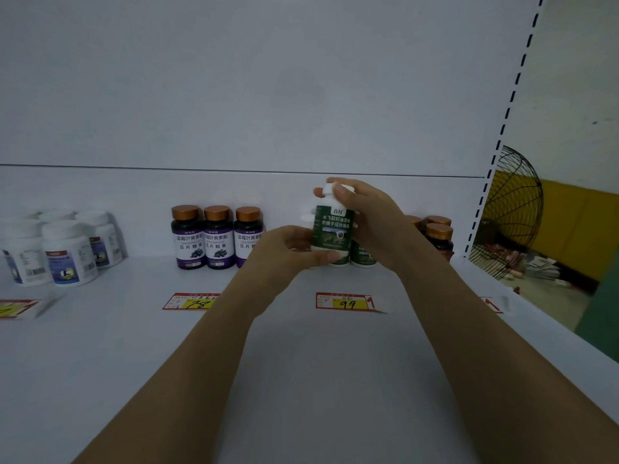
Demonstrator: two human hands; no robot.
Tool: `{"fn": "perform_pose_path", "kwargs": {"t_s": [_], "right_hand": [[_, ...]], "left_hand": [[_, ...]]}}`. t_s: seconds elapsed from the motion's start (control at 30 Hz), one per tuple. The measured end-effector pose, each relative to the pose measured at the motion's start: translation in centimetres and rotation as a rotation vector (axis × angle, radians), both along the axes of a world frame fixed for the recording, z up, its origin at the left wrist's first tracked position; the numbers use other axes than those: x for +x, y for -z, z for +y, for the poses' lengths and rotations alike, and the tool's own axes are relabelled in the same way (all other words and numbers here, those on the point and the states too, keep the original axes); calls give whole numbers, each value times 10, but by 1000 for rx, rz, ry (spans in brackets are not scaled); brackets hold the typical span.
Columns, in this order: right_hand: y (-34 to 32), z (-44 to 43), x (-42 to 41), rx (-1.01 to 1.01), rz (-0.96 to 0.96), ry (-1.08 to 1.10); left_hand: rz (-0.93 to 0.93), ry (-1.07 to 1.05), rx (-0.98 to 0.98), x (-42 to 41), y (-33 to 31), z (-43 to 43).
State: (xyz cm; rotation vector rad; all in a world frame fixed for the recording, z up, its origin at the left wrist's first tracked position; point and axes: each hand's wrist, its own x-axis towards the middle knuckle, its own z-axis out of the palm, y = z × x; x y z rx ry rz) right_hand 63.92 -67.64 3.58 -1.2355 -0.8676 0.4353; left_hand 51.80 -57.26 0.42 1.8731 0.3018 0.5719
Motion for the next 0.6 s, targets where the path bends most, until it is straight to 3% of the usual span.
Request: {"fn": "perform_pose_path", "kwargs": {"t_s": [0.2, 0.43, 0.6], "right_hand": [[-1, 2, -6, -34, -50, 53], [0, -2, -7, -72, -126, 23], [-3, -4, -12, -82, -298, -45]], "left_hand": [[-91, -115, -5, 1, 0, 0], [-28, -64, 84, 3, 3, 2], [-166, -136, 117, 3, 5, 9]]}}
